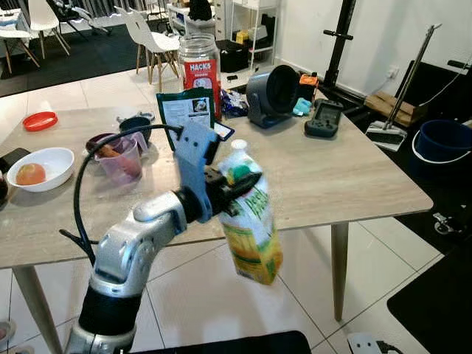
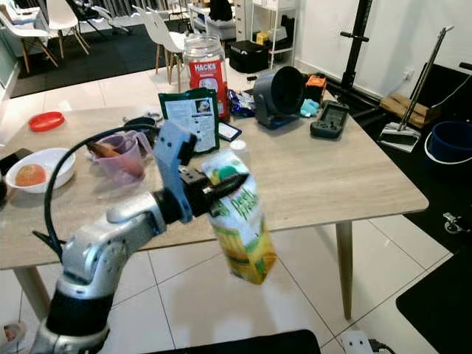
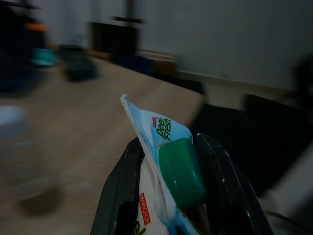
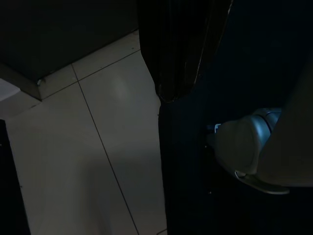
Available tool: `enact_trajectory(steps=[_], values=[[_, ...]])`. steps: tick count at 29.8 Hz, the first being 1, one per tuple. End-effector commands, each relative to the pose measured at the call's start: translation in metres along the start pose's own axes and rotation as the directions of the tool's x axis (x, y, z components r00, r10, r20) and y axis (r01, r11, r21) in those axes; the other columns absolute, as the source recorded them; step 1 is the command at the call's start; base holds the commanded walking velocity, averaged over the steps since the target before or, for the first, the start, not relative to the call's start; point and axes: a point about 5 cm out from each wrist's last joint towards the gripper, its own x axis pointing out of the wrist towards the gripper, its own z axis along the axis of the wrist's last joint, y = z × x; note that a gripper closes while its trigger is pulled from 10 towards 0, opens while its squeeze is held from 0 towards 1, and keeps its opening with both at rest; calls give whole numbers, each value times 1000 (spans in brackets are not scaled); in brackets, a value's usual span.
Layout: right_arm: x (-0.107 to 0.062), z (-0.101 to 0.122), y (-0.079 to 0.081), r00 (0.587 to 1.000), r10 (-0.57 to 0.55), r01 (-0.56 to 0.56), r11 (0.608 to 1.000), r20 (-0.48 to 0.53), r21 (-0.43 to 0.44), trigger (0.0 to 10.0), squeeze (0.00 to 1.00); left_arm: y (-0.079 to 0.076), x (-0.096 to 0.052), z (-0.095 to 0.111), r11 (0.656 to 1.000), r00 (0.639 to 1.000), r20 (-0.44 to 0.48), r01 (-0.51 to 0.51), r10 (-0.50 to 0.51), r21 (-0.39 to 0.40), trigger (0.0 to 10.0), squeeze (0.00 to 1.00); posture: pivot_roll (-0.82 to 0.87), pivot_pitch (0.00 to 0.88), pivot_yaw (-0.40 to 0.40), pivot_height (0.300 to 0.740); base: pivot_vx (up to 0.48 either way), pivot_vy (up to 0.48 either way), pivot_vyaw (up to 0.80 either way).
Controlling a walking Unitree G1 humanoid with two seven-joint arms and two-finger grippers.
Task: Restocking fridge
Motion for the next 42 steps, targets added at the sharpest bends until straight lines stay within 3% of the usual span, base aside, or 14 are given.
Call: enact_trajectory(steps=[1,2,3,5,13,19,20,22,26,30,33,34,35,42], values=[[0,-1,3,1000,9,-9,1000,-7,-1,10000,0,-5,-1,-6,1000,999,-33,25,-25,-7,10000,0,-38,0,44,740,0,0,0],[0,-1,3,1000,9,-9,1000,-7,-1,10000,0,-5,-1,-6,1000,999,-33,25,-25,-7,10000,0,-38,0,44,740,0,0,0],[0,0,3,1000,9,-9,1000,-6,0,10000,0,-5,0,-23,1000,995,-96,14,-15,-6,10000,0,-41,0,43,740,0,0,0],[0,0,4,1000,9,-9,1000,-5,0,10000,0,-4,0,-38,1000,990,-144,2,-3,-9,10000,0,-42,0,43,740,0,0,0],[0,0,4,1000,8,-8,1000,-6,-2,10000,0,-3,-1,-59,1000,977,-211,-13,11,-9,10000,0,-42,0,43,740,0,0,0],[0,0,2,1000,-9,9,1000,-8,-9,10000,0,6,-5,-106,997,945,-318,-68,72,26,10000,0,-45,0,42,740,0,0,0],[0,1,1,1000,-14,13,1000,-8,-11,10000,0,7,-8,-122,997,930,-358,-77,83,31,10000,0,-47,0,40,740,0,0,0],[0,1,1,1000,-15,14,1000,-7,-11,10000,0,8,-9,-128,996,924,-373,-80,85,28,10000,0,-47,0,40,740,0,0,0],[0,3,-1,1000,-20,20,1000,-4,-11,10000,0,10,-16,-158,993,881,-459,-95,116,69,10000,0,-50,0,37,740,0,0,0],[0,5,-1,1000,-24,24,1000,-2,-12,10000,0,10,-27,-187,980,815,-565,-17,129,200,10000,0,-50,0,34,740,0,0,0],[0,5,-1,1000,-25,25,1000,-1,-12,10000,0,10,-32,-196,969,787,-603,28,130,245,10000,0,-48,0,31,740,0,0,0],[1,6,-1,1000,-25,25,1000,1,-9,10000,0,13,-44,-214,951,733,-665,88,140,297,10000,0,-48,0,31,740,0,0,0],[1,6,-1,1000,-25,25,1000,1,-9,10000,0,13,-44,-214,951,733,-665,88,140,297,10000,0,-48,0,31,740,0,0,0],[1,5,1,1000,-21,21,1000,-2,-5,10000,0,19,-74,-247,953,634,-750,68,186,294,10000,0,-51,0,34,740,0,0,0]])
